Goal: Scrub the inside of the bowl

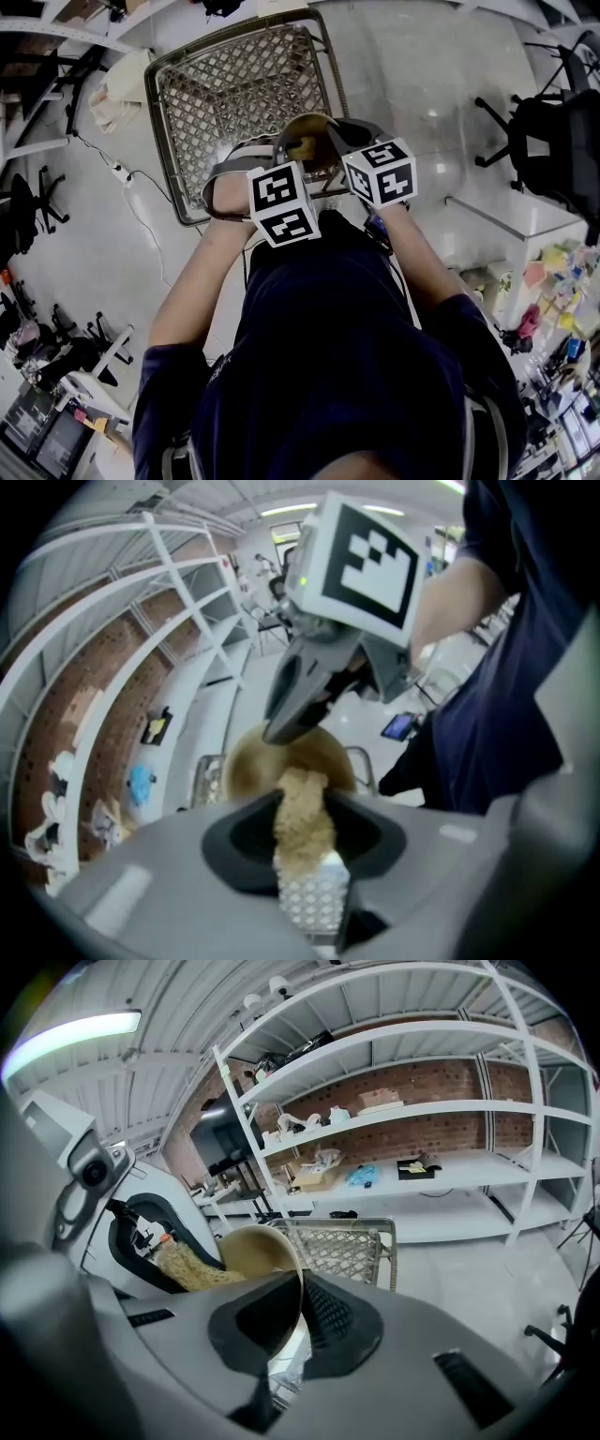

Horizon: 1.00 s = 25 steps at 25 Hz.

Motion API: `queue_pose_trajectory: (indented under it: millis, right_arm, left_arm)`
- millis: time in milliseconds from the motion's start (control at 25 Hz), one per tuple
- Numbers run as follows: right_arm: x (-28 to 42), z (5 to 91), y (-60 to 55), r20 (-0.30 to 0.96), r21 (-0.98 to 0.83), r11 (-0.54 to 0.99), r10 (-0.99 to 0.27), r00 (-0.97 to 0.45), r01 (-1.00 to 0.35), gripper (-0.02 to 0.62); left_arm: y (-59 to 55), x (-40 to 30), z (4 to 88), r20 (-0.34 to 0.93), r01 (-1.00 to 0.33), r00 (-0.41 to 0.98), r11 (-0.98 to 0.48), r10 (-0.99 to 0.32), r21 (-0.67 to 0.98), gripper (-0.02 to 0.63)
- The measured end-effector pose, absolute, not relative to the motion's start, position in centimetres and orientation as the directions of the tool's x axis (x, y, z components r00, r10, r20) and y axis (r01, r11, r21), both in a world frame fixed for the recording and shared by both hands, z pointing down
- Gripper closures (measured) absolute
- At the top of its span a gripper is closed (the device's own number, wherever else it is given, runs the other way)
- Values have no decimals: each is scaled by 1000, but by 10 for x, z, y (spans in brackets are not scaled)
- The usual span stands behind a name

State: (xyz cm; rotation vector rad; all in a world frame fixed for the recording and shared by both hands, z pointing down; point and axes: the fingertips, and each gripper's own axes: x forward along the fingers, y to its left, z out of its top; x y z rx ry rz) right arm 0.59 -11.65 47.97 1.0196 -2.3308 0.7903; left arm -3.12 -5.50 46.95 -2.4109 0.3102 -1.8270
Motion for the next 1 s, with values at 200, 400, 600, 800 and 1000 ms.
queue_pose_trajectory:
  millis: [200,400,600,800,1000]
  right_arm:
    - [-3,486,-109,631,-323,574,-462,-623,-753,581]
    - [-6,484,-108,626,-342,567,-458,-632,-749,581]
    - [-8,478,-112,617,-329,596,-452,-645,-733,581]
    - [3,483,-118,626,-326,565,-473,-621,-758,581]
    - [2,485,-118,630,-319,570,-469,-619,-757,581]
  left_arm:
    - [-73,-37,469,919,-68,198,-940,-342,-335,485]
    - [-84,-36,459,887,-43,204,-909,-414,-414,483]
    - [-80,-20,458,864,55,240,-882,-443,-467,483]
    - [-89,-31,456,867,-32,227,-893,-444,-449,483]
    - [-89,-39,459,883,-105,209,-907,-421,-408,483]
